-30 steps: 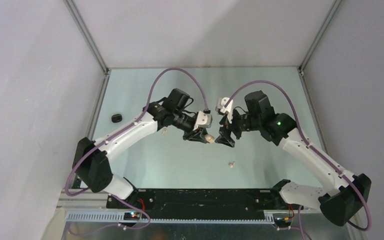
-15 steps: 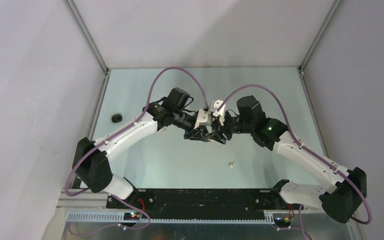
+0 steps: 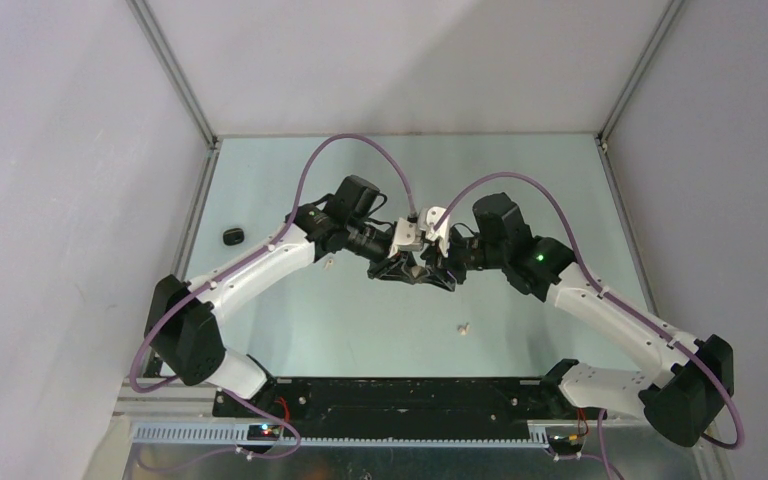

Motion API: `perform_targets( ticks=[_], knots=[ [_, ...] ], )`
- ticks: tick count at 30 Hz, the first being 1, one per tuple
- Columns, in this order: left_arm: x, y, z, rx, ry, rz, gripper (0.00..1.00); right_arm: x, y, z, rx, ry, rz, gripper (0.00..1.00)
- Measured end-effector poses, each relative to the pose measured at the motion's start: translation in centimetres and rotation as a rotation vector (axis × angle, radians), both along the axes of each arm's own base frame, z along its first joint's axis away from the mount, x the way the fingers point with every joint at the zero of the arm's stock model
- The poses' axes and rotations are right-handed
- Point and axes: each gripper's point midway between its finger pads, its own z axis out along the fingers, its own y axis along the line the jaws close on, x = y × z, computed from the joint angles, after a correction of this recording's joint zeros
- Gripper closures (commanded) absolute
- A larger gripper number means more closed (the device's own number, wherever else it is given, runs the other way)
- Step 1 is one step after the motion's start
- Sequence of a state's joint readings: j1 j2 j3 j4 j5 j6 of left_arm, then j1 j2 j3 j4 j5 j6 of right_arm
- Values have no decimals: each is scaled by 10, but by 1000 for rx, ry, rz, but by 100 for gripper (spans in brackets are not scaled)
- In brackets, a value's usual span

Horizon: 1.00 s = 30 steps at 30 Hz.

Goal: Insert the wireless bluetooth earbuds into the charging case
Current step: Pick up the charging case at the center of the board.

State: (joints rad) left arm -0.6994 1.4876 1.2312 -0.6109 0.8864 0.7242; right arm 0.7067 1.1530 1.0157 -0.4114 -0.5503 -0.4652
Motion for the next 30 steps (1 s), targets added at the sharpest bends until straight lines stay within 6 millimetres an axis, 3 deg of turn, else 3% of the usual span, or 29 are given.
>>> perform_targets(
  ticks=[7, 19, 30],
  knots=[
    [-1, 0, 0, -1, 2, -2, 100, -1, -1, -2, -4, 5, 4, 48],
    [-4, 3, -3, 17, 23, -3, 100, 3, 3, -4, -5, 0, 5, 35],
    [-6, 3, -2, 11, 28, -9, 100, -3, -1, -6, 12, 47, 42, 42]
  ],
)
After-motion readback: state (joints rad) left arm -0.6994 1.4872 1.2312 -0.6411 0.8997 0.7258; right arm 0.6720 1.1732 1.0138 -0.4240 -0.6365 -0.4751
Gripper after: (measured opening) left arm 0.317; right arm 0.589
